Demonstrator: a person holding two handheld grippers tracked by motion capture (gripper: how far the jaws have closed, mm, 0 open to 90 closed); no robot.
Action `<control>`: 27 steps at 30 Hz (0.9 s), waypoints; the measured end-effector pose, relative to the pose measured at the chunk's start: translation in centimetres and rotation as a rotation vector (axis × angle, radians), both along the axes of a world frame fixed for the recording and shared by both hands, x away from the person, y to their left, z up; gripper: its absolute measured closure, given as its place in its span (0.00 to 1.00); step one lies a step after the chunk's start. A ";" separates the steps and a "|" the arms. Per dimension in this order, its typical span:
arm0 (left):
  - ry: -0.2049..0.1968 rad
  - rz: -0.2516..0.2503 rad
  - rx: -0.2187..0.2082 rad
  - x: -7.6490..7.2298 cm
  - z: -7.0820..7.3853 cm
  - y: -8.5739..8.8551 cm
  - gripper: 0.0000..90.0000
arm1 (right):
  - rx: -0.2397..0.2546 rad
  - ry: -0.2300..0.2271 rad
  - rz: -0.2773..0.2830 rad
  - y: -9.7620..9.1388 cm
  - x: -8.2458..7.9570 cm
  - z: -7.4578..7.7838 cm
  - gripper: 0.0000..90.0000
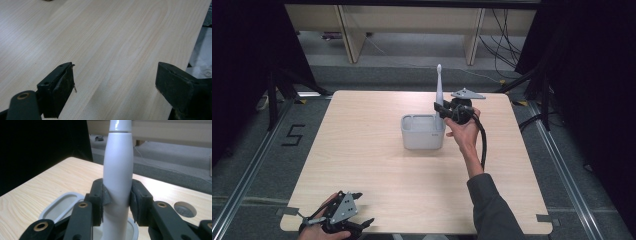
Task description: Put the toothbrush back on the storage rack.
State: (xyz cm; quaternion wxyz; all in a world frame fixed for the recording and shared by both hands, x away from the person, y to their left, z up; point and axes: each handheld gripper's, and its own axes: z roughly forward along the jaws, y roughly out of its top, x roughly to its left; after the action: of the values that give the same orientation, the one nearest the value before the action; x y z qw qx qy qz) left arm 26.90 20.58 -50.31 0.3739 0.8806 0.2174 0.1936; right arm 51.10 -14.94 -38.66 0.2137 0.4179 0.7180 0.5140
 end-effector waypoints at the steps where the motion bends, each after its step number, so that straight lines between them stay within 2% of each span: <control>1: 0.006 0.006 -0.007 0.0 -0.1 0.0 0.16 | -0.008 -0.005 0.001 -0.1 0.1 -0.2 0.74; 3: -0.001 0.000 0.002 0.0 0.0 0.0 0.16 | -0.003 0.000 -0.002 0.0 0.1 -0.4 0.74; 4: 0.001 0.002 0.031 0.1 0.1 0.1 0.16 | -0.009 0.007 -0.001 -0.1 0.0 -0.5 0.74; 5: 0.007 -0.003 0.004 0.1 0.0 0.0 0.16 | -0.006 0.016 -0.006 0.0 0.0 -0.7 0.74; 7: 0.007 -0.004 0.004 0.0 0.0 0.0 0.16 | -0.017 0.015 -0.005 0.0 0.1 -1.0 0.74; 8: 0.001 -0.008 0.024 0.2 0.0 0.1 0.16 | -0.025 0.014 -0.003 0.0 0.0 -1.2 0.74; 10: 0.003 -0.003 0.016 0.1 0.0 0.0 0.16 | -0.031 0.004 0.002 0.0 0.1 -1.5 0.74; 12: 0.001 0.002 0.011 0.0 0.0 0.0 0.16 | -0.049 0.013 -0.003 0.1 0.1 -1.8 0.74; 13: 0.002 0.002 0.012 0.0 0.0 0.0 0.16 | -0.037 0.037 -0.010 0.1 -0.1 -1.9 0.74; 15: -0.006 0.003 0.017 0.1 0.0 0.0 0.16 | -0.072 0.002 -0.004 -0.1 0.2 -2.1 0.74; 16: 0.003 0.003 0.009 0.0 0.0 0.0 0.16 | -0.072 0.002 -0.004 -0.1 0.2 -2.1 0.74; 17: 0.001 0.003 0.010 0.0 0.0 0.0 0.16 | -0.059 0.032 0.004 0.1 0.1 -2.2 0.74; 18: -0.001 0.002 0.007 0.0 -0.1 0.0 0.16 | -0.069 0.029 0.000 0.1 0.1 -2.3 0.74; 19: -0.008 0.003 0.022 0.1 0.0 0.0 0.16 | -0.060 0.050 -0.009 0.1 0.0 -2.3 0.74; 23: 0.002 0.000 0.013 0.0 0.0 0.0 0.16 | -0.085 0.045 -0.003 0.0 0.0 -2.8 0.74; 25: -0.022 0.005 0.037 0.1 0.1 0.1 0.16 | -0.072 0.053 -0.011 0.0 0.0 -3.0 0.74; 26: -0.009 0.006 0.017 0.1 0.0 0.0 0.16 | -0.077 0.051 0.000 -0.1 0.0 -3.1 0.74; 27: -0.002 0.007 0.014 0.0 0.0 0.0 0.16 | -0.075 0.053 -0.010 -0.1 0.0 -3.2 0.74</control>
State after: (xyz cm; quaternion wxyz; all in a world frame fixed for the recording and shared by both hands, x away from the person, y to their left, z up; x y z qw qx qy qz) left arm 26.91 20.57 -50.31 0.3673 0.8823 0.2186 0.1974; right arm 51.11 -15.00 -41.88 0.2129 0.4267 0.7399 0.4745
